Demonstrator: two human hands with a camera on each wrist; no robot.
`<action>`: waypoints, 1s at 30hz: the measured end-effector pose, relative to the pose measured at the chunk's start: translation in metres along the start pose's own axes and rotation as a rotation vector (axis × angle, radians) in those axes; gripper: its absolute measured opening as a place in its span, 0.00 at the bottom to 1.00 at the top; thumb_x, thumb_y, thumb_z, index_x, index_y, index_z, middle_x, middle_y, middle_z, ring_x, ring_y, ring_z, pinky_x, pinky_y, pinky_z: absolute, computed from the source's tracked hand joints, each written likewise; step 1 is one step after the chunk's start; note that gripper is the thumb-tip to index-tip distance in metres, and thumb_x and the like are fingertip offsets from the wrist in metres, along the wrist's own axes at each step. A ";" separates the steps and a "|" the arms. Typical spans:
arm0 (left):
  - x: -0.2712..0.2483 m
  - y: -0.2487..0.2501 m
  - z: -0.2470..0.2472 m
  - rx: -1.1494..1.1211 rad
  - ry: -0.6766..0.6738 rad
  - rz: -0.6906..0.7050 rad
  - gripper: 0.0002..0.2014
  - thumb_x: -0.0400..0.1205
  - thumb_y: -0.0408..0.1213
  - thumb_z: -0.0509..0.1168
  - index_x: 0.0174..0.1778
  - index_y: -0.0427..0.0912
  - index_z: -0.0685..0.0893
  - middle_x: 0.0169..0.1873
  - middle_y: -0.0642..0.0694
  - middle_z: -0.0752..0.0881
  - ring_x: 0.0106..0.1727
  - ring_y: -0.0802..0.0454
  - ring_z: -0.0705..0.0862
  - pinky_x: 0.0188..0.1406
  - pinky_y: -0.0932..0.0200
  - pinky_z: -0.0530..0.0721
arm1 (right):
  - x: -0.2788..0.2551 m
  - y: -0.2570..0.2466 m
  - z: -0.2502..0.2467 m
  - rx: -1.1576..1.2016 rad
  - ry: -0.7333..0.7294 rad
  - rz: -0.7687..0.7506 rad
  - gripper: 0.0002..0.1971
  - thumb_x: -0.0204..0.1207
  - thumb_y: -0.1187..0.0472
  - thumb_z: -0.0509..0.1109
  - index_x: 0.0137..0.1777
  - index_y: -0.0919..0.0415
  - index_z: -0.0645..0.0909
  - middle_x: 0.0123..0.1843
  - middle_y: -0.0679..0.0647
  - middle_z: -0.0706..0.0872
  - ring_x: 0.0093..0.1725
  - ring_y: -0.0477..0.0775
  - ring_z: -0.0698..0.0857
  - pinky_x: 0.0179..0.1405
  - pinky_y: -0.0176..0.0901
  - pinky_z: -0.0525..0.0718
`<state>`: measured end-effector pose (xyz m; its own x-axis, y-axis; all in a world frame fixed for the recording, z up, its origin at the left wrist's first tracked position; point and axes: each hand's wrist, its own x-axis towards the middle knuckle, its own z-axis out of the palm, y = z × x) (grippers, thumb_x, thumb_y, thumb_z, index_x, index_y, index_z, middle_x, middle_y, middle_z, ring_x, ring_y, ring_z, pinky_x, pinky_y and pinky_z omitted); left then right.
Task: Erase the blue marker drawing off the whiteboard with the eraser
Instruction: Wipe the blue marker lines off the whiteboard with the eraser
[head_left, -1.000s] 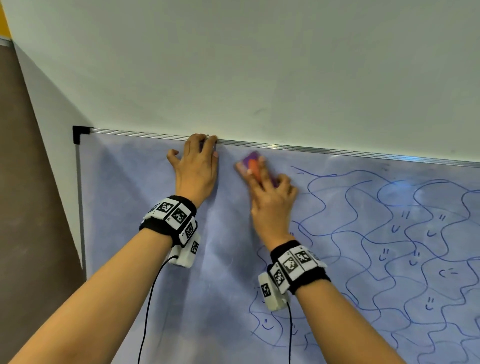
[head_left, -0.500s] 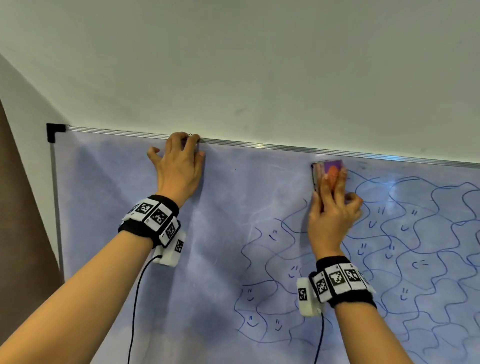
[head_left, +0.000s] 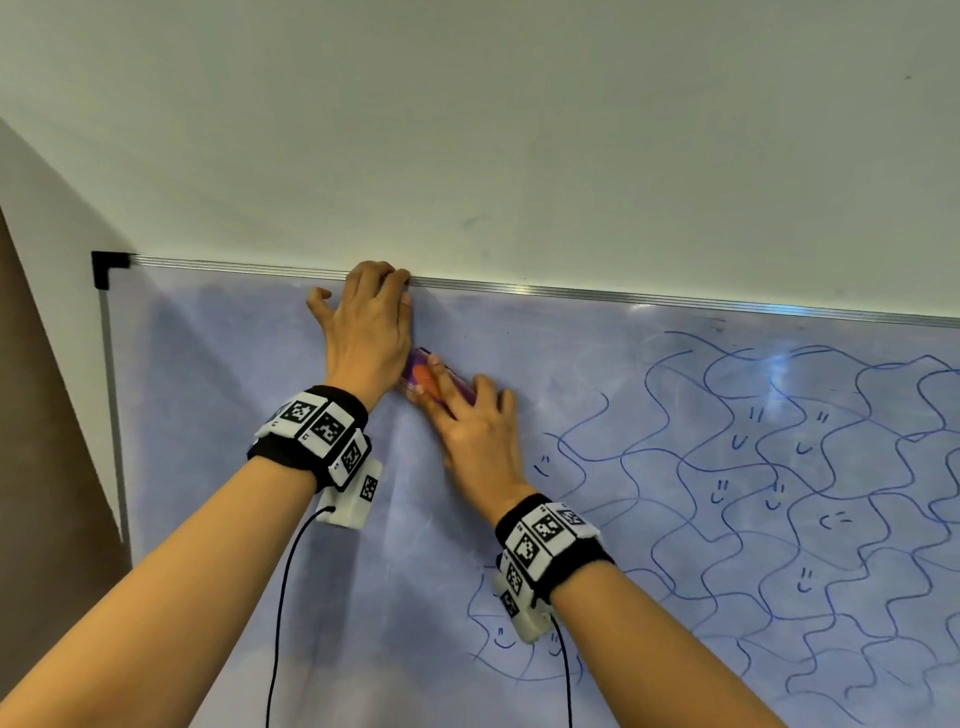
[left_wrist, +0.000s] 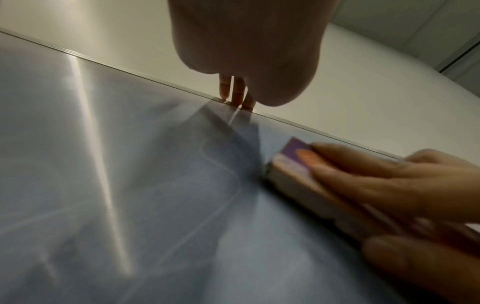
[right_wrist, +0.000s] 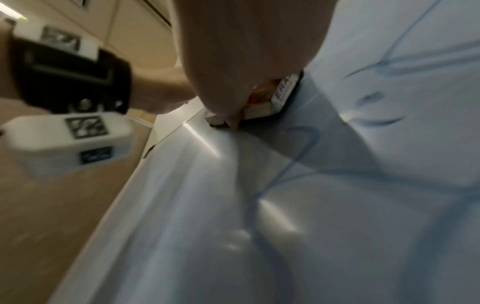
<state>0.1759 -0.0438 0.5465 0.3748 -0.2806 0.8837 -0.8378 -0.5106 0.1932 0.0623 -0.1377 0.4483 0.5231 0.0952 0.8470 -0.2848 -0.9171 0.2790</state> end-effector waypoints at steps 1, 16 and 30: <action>0.000 0.000 -0.001 0.003 0.002 0.006 0.19 0.84 0.42 0.48 0.63 0.46 0.80 0.60 0.48 0.79 0.67 0.50 0.74 0.61 0.38 0.60 | -0.001 0.006 -0.004 0.003 -0.003 -0.007 0.36 0.70 0.66 0.73 0.77 0.45 0.70 0.79 0.51 0.71 0.54 0.63 0.71 0.45 0.53 0.69; -0.010 0.063 0.022 -0.079 -0.034 0.157 0.21 0.83 0.42 0.47 0.68 0.45 0.77 0.62 0.46 0.78 0.64 0.48 0.75 0.56 0.42 0.63 | -0.067 0.167 -0.054 -0.006 0.440 0.801 0.21 0.77 0.59 0.67 0.71 0.53 0.79 0.79 0.56 0.70 0.51 0.59 0.68 0.45 0.61 0.77; -0.007 0.064 0.029 -0.061 0.061 0.134 0.15 0.84 0.37 0.57 0.65 0.47 0.79 0.55 0.46 0.80 0.57 0.47 0.75 0.52 0.45 0.64 | -0.078 0.171 -0.064 -0.065 0.279 0.506 0.22 0.79 0.55 0.65 0.74 0.49 0.75 0.80 0.54 0.70 0.52 0.61 0.70 0.47 0.55 0.75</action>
<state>0.1306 -0.0981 0.5405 0.2352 -0.2922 0.9270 -0.9018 -0.4214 0.0959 -0.0789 -0.2776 0.4589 0.0799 -0.2418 0.9670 -0.4976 -0.8503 -0.1715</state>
